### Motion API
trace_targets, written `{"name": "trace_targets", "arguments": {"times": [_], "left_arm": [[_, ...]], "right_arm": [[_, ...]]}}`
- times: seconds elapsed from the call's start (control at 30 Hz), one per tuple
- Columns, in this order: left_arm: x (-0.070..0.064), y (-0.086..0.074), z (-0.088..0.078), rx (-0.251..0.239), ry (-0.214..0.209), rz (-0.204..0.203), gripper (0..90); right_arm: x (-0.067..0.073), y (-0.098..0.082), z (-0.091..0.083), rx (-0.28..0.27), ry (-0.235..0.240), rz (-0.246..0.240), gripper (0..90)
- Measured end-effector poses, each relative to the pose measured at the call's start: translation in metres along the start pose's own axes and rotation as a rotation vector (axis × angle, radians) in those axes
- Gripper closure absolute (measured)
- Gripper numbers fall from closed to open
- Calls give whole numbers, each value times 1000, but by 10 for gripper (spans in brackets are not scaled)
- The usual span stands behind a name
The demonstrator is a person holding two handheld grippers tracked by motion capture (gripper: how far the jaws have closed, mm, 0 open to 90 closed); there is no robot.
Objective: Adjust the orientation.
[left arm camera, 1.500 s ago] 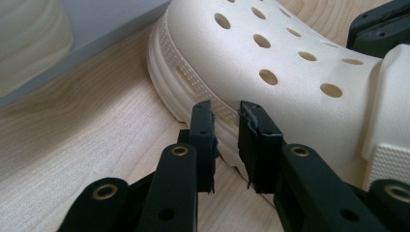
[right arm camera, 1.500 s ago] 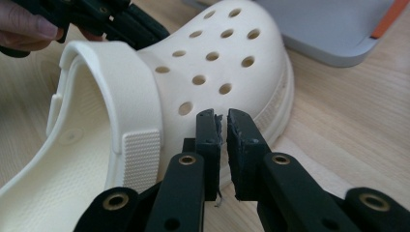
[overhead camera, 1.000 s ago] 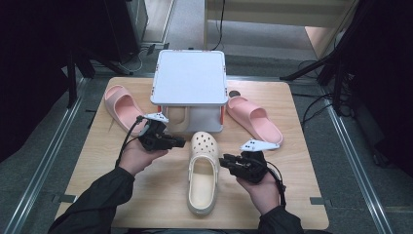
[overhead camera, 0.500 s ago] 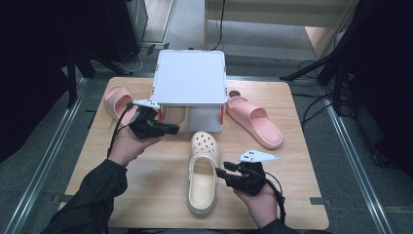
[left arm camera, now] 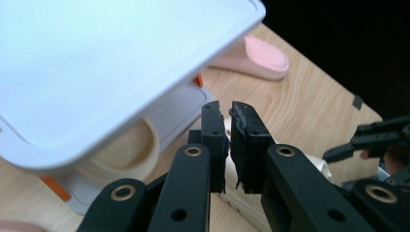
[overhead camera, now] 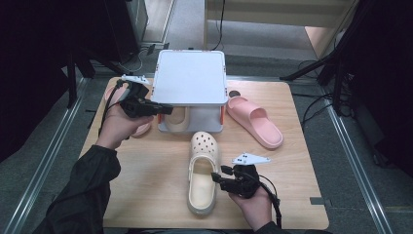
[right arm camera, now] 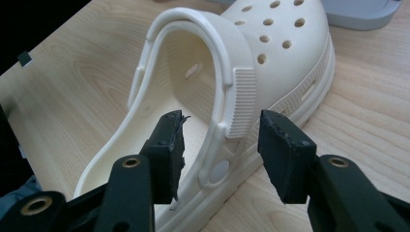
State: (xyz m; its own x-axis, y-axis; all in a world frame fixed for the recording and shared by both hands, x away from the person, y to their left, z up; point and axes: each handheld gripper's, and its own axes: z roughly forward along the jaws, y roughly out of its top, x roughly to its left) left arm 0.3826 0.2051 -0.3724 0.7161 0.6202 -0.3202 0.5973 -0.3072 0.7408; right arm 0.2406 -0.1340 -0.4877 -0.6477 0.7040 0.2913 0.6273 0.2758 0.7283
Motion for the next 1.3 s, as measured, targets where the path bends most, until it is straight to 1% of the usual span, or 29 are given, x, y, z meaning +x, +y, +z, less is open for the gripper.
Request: {"name": "trace_targets", "arguments": {"times": [0.03, 0.07, 0.13, 0.17, 0.2, 0.27, 0.37, 0.4, 0.57, 0.6, 0.63, 0.7, 0.73, 0.8, 0.83, 0.9, 1.0, 1.03, 1.13, 1.17, 1.2, 1.3], "left_arm": [[0, 0, 0, 0, 0, 0, 841], [3, 3, -1, 0, 10, -3, 842], [12, 9, -3, 1, 26, -13, 845], [12, 9, -3, 1, 26, -13, 845], [16, 10, -4, 1, 26, -20, 845], [20, 12, -5, 5, 45, -25, 845], [28, 12, -4, -16, 72, -23, 844], [35, 11, -3, -16, 83, -41, 846], [41, 7, -2, -16, 98, -46, 843], [41, 7, -3, -18, 102, -47, 842], [42, 6, -3, -26, 104, -51, 839], [42, 6, -2, -22, 109, -49, 831], [43, 5, -1, -18, 115, -48, 831], [43, 3, 1, -18, 110, -40, 828], [43, 2, 2, -27, 104, -46, 829], [43, 2, 2, -27, 104, -43, 830], [42, 1, 2, -33, 110, -38, 829], [42, 1, 2, -34, 112, -37, 828], [42, 1, 2, -36, 111, -37, 827], [42, 1, 2, -36, 111, -37, 826], [42, 1, 2, -33, 116, -31, 825], [41, 1, 2, -33, 119, -28, 824]], "right_arm": [[0, 0, 1, 4, 1, 5, 521], [-1, -1, 2, 6, 2, 9, 521], [-2, -1, 4, 8, -4, 12, 517], [-2, -1, 4, 8, -4, 12, 517], [-2, -2, 6, 11, -9, 18, 515], [-3, -2, 7, 14, -10, 20, 513], [-3, -3, 12, 25, -10, 24, 501], [-1, -2, 16, 31, -12, 23, 492], [1, -1, 22, 38, -26, 26, 483], [1, 0, 24, 38, -38, 29, 479], [0, 1, 28, 34, -61, 17, 479], [-2, 2, 31, 36, -81, 18, 473], [-2, 2, 31, 36, -81, 18, 473], [-4, 4, 33, 32, -81, 19, 475], [-5, 4, 33, 32, -84, 14, 491], [-5, 4, 32, 32, -84, 15, 507], [-9, 5, 30, 27, -88, 24, 575], [-12, 5, 28, 20, -90, 34, 621], [-15, 6, 26, 15, -97, 44, 694], [-15, 6, 26, 15, -97, 44, 694], [-16, 9, 25, 17, -125, 34, 729], [-18, 12, 24, 20, -134, 36, 741]]}}
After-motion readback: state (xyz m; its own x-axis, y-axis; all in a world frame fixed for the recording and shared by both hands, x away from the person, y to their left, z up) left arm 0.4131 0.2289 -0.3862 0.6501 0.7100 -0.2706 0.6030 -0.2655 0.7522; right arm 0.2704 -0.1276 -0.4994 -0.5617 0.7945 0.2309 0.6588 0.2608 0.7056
